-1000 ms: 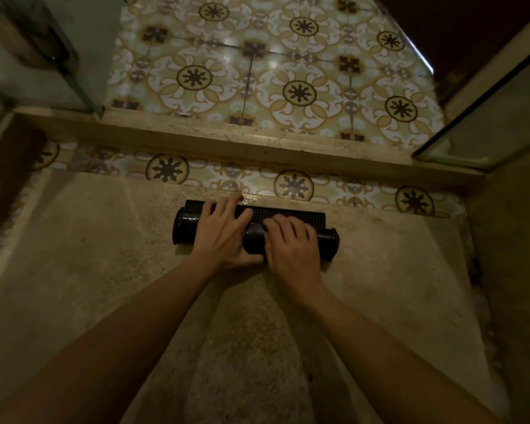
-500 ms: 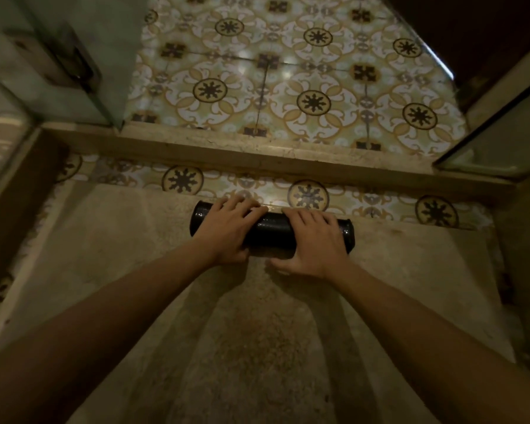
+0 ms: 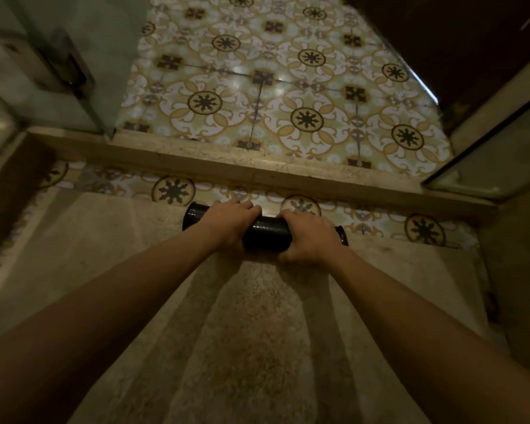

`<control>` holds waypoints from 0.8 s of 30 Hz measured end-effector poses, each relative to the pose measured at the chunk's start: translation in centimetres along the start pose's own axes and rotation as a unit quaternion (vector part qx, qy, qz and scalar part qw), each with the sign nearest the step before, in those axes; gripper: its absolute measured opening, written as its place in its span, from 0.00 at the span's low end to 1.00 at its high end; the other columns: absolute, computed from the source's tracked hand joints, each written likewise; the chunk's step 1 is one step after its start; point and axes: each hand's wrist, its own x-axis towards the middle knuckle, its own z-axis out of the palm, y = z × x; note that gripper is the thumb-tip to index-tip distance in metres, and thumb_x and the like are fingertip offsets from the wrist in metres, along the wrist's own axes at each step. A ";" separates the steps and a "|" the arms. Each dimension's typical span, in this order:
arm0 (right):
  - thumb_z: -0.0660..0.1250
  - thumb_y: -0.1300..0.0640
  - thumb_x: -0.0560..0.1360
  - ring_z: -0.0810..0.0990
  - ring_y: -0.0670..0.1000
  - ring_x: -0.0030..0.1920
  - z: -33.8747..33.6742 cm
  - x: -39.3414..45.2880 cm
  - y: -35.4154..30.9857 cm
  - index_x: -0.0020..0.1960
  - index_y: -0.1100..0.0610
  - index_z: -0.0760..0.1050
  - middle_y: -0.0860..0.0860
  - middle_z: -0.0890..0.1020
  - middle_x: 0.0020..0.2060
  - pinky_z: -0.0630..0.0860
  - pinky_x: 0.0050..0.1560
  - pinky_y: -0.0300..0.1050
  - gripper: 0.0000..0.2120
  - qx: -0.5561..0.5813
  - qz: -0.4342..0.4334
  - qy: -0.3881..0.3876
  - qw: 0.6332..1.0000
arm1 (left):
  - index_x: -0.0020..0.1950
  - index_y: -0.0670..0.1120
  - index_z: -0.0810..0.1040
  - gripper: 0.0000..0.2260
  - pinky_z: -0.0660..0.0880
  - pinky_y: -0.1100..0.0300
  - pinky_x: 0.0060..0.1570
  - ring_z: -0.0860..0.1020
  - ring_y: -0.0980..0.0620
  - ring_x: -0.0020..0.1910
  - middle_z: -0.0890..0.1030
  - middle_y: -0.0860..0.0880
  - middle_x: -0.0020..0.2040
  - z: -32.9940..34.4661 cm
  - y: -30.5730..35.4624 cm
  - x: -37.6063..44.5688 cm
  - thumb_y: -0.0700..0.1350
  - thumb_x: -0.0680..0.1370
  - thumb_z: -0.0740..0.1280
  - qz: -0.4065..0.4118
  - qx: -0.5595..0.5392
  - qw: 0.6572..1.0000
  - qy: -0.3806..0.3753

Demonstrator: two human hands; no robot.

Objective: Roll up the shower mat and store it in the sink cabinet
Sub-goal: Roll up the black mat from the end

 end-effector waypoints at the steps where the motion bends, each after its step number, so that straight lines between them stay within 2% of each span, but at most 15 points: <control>1: 0.74 0.35 0.59 0.79 0.53 0.49 0.2 0.0 -0.1 0.63 0.45 0.68 0.48 0.79 0.51 0.75 0.47 0.50 0.36 -0.006 0.006 0.004 1.000 | 0.65 0.51 0.67 0.31 0.74 0.45 0.51 0.73 0.44 0.58 0.75 0.48 0.60 0.0 0.1 0.0 0.56 0.66 0.76 -0.007 0.006 1.000 0.000; 4: 0.74 0.36 0.57 0.79 0.53 0.48 0.8 -0.4 -0.8 0.61 0.45 0.68 0.48 0.79 0.49 0.75 0.48 0.51 0.36 -0.026 0.024 0.034 0.999 | 0.63 0.51 0.67 0.30 0.74 0.43 0.52 0.74 0.43 0.56 0.75 0.48 0.58 0.8 0.9 -0.4 0.54 0.66 0.76 -0.038 0.022 0.999 0.025; 7: 0.75 0.39 0.58 0.79 0.53 0.47 0.5 -1.1 -1.6 0.59 0.46 0.69 0.49 0.79 0.48 0.77 0.50 0.52 0.33 -0.022 0.039 0.042 0.998 | 0.59 0.51 0.69 0.27 0.74 0.44 0.50 0.77 0.45 0.50 0.77 0.48 0.54 0.7 1.7 -0.8 0.53 0.65 0.76 -0.073 0.023 0.996 0.052; 11: 0.76 0.42 0.62 0.79 0.54 0.44 -0.5 -3.5 -3.1 0.57 0.48 0.70 0.51 0.80 0.47 0.79 0.47 0.53 0.28 -0.049 0.038 0.005 0.998 | 0.57 0.51 0.70 0.26 0.71 0.49 0.44 0.77 0.45 0.48 0.77 0.48 0.52 -0.1 3.3 -2.9 0.53 0.63 0.77 -0.068 0.024 0.997 0.038; 15: 0.75 0.43 0.63 0.79 0.55 0.45 -1.2 -7.6 -5.2 0.60 0.50 0.67 0.51 0.80 0.48 0.77 0.52 0.56 0.30 -0.057 0.022 -0.028 0.998 | 0.59 0.51 0.69 0.27 0.74 0.48 0.47 0.78 0.45 0.49 0.78 0.48 0.54 0.4 5.2 -7.3 0.52 0.65 0.76 -0.079 -0.014 0.997 0.004; 17: 0.75 0.44 0.63 0.79 0.56 0.47 -2.6 -9.7 -6.6 0.61 0.51 0.68 0.52 0.80 0.49 0.75 0.55 0.57 0.31 -0.056 0.024 -0.042 0.997 | 0.59 0.52 0.68 0.26 0.74 0.49 0.48 0.78 0.45 0.49 0.78 0.49 0.53 -1.0 5.7 -9.9 0.51 0.66 0.75 -0.085 -0.026 0.996 -0.002; 20: 0.74 0.45 0.64 0.78 0.57 0.46 -6.1 -13.0 -9.2 0.61 0.51 0.69 0.53 0.80 0.50 0.74 0.52 0.55 0.29 -0.046 0.020 -0.041 0.998 | 0.58 0.53 0.68 0.25 0.73 0.49 0.47 0.78 0.46 0.48 0.78 0.49 0.51 -5.0 6.2 -14.0 0.51 0.65 0.74 -0.080 -0.026 0.996 -0.005; 24: 0.73 0.46 0.65 0.78 0.56 0.47 -13.2 -17.4 -12.7 0.60 0.50 0.69 0.52 0.80 0.50 0.74 0.53 0.55 0.27 -0.025 0.021 -0.046 0.998 | 0.56 0.54 0.68 0.24 0.73 0.51 0.45 0.78 0.47 0.45 0.79 0.51 0.49 -12.5 7.1 -19.3 0.50 0.65 0.74 -0.082 -0.020 0.996 -0.010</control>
